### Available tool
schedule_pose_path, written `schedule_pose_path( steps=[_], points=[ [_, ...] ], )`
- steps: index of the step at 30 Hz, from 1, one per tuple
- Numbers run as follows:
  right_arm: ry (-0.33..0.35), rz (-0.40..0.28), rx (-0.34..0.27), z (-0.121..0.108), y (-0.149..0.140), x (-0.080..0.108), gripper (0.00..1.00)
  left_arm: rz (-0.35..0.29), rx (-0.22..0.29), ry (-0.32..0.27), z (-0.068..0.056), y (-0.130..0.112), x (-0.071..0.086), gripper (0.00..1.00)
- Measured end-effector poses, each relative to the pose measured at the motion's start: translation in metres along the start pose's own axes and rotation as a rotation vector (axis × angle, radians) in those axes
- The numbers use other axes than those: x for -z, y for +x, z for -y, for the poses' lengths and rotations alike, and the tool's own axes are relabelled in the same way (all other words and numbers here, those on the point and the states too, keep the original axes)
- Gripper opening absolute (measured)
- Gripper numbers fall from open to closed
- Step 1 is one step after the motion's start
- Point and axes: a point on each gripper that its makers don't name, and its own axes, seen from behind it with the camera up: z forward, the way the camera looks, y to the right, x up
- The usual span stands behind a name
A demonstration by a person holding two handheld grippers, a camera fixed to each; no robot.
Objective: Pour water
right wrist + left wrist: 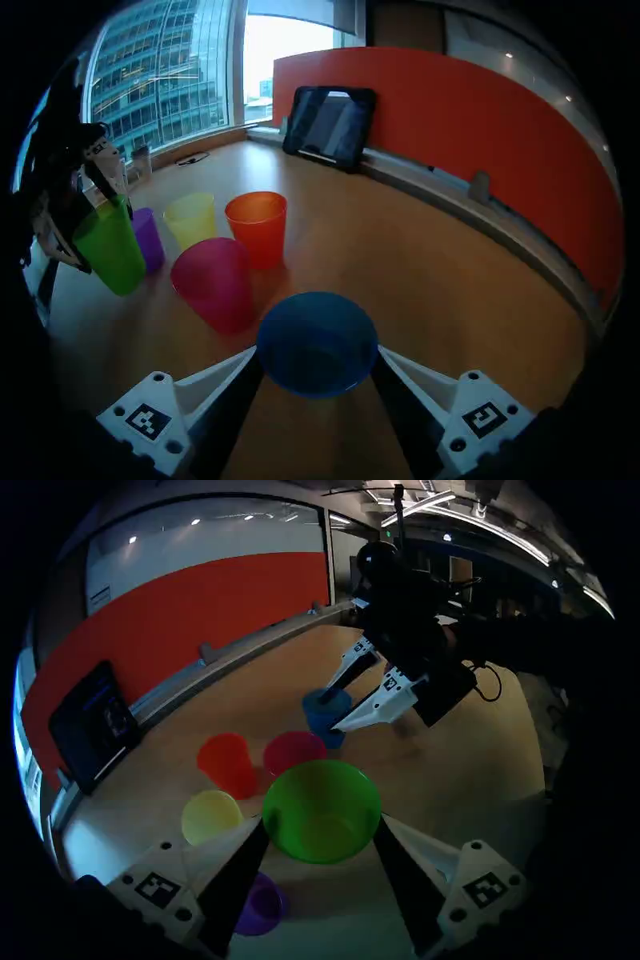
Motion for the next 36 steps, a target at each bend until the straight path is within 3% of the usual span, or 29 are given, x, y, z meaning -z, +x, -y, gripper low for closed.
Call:
schedule_pose_path(
  steps=[13, 22, 36],
  points=[
    [-0.003, -0.033, -0.028, 0.004, 0.008, 0.015, 0.9, -0.024, 0.026, 0.012, 0.001, 0.001, 0.004, 0.86],
    [-0.026, -0.095, -0.027, 0.012, 0.028, 0.044, 0.9, -0.058, 0.039, 0.032, 0.0, 0.005, 0.012, 0.87],
    [-0.076, -0.232, -0.003, 0.026, 0.06, 0.093, 0.9, -0.17, 0.056, 0.066, -0.001, 0.033, 0.036, 0.87]
  ],
)
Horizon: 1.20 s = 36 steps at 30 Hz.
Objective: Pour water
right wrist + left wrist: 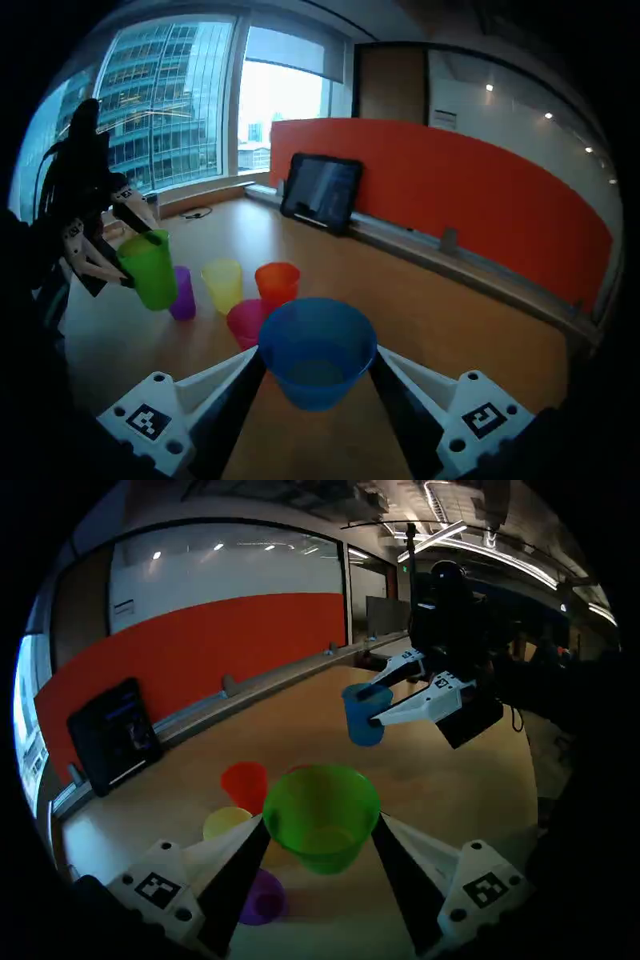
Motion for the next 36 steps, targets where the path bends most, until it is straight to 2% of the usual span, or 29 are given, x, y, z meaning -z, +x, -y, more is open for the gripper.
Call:
schedule_pose_path(
  steps=[11, 17, 30, 36],
  points=[
    [-0.024, -0.126, 0.018, 0.015, 0.032, 0.024, 0.9, -0.084, -0.004, 0.021, 0.002, 0.027, 0.014, 0.87],
    [-0.032, -0.182, 0.009, 0.021, 0.048, 0.035, 0.9, -0.12, 0.001, 0.03, 0.004, 0.036, 0.021, 0.87],
    [-0.047, -0.273, -0.002, 0.031, 0.073, 0.054, 0.9, -0.208, 0.005, 0.033, 0.007, 0.054, 0.03, 0.87],
    [-0.052, -0.3, 0.002, 0.034, 0.082, 0.062, 0.9, -0.266, -0.001, 0.019, 0.004, 0.067, 0.036, 0.87]
  ],
)
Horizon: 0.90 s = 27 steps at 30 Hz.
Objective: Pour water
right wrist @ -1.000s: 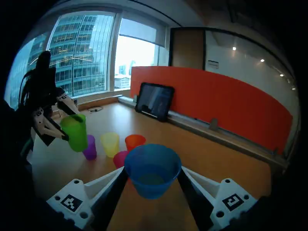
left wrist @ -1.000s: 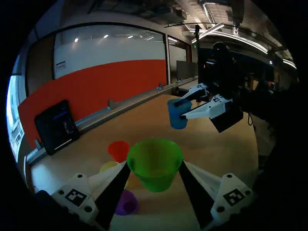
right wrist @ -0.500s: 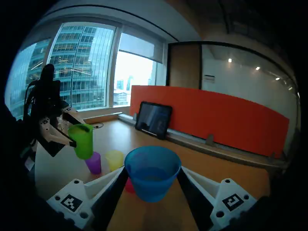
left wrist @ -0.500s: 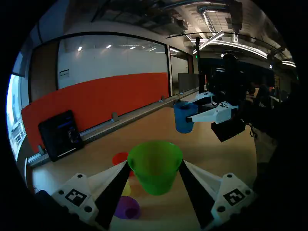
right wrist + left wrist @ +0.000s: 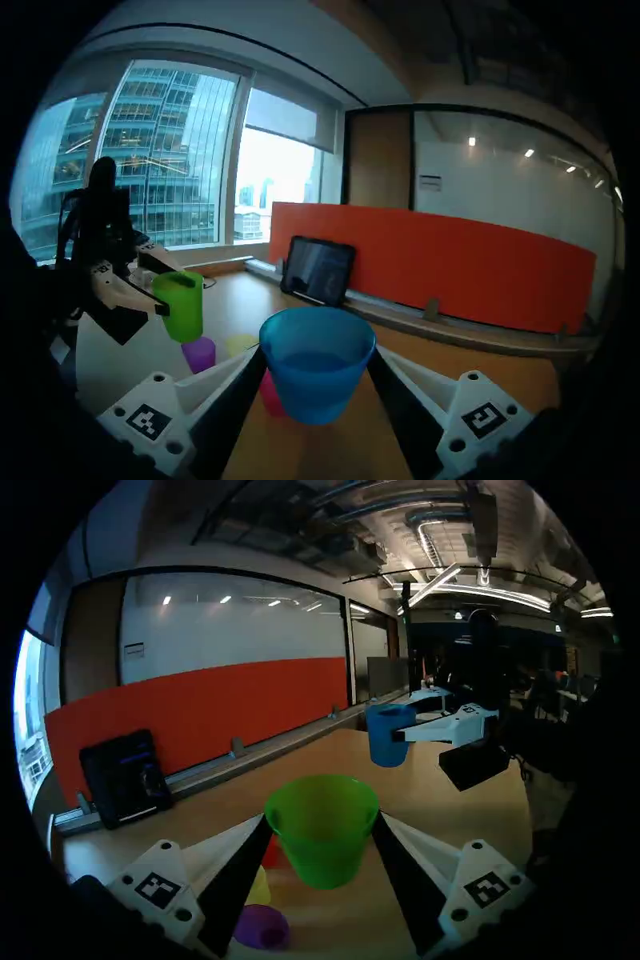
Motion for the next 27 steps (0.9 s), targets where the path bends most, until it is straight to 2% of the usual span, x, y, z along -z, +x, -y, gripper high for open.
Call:
schedule_pose_path(
  steps=[8, 16, 27],
  points=[
    [0.0, -0.025, 0.005, 0.004, 0.012, 0.005, 0.9, -0.051, 0.013, -0.014, -0.002, 0.011, 0.002, 0.87],
    [0.012, -0.032, 0.021, 0.012, 0.02, 0.007, 0.9, -0.081, 0.001, -0.031, -0.008, 0.02, 0.004, 0.87],
    [0.055, -0.042, 0.08, 0.033, 0.035, 0.006, 0.9, -0.099, -0.012, -0.058, -0.02, 0.024, 0.008, 0.87]
  ],
)
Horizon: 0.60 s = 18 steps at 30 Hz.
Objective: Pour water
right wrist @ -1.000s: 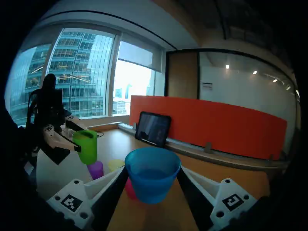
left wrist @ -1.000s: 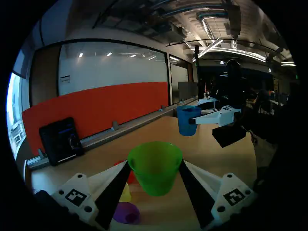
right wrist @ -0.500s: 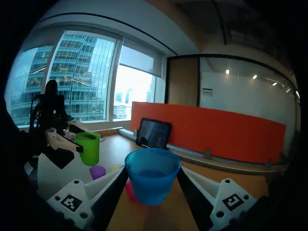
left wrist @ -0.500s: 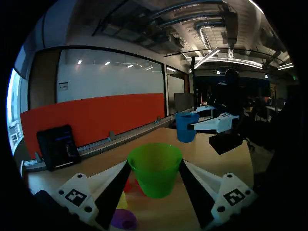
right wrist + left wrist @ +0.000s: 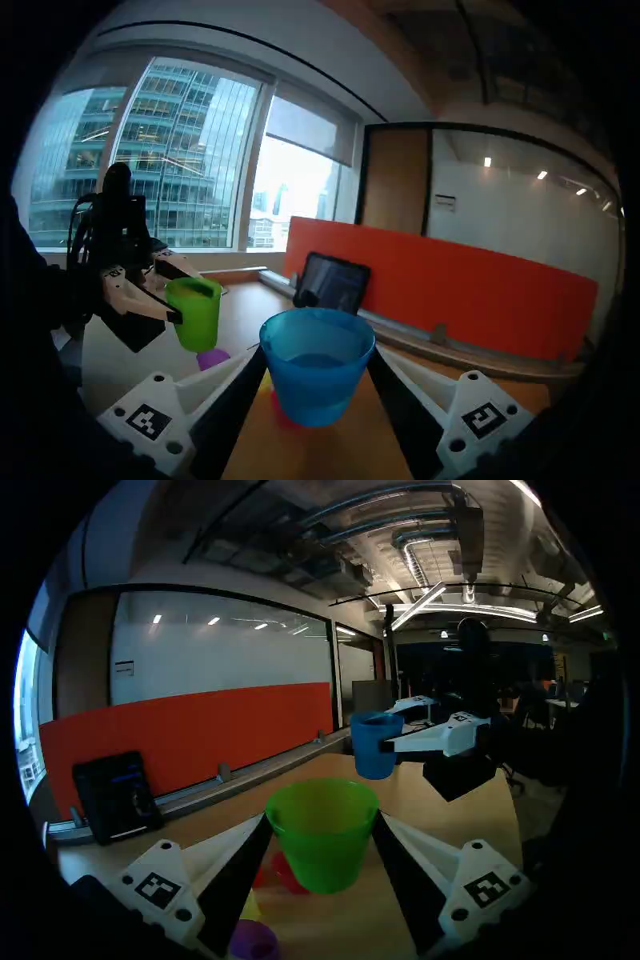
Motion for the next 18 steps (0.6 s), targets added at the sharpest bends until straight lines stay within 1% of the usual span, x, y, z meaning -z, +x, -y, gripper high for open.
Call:
schedule_pose_path(
  steps=[10, 14, 18],
  points=[
    [0.035, -0.012, 0.073, 0.015, 0.017, -0.004, 0.9, -0.016, -0.016, -0.021, -0.011, 0.002, 0.001, 0.87],
    [0.046, -0.015, 0.116, 0.018, 0.025, -0.006, 0.9, -0.021, -0.017, -0.028, -0.014, 0.002, 0.002, 0.87],
    [0.054, -0.021, 0.169, 0.02, 0.034, -0.01, 0.9, -0.022, -0.02, -0.029, -0.015, 0.003, 0.001, 0.87]
  ],
)
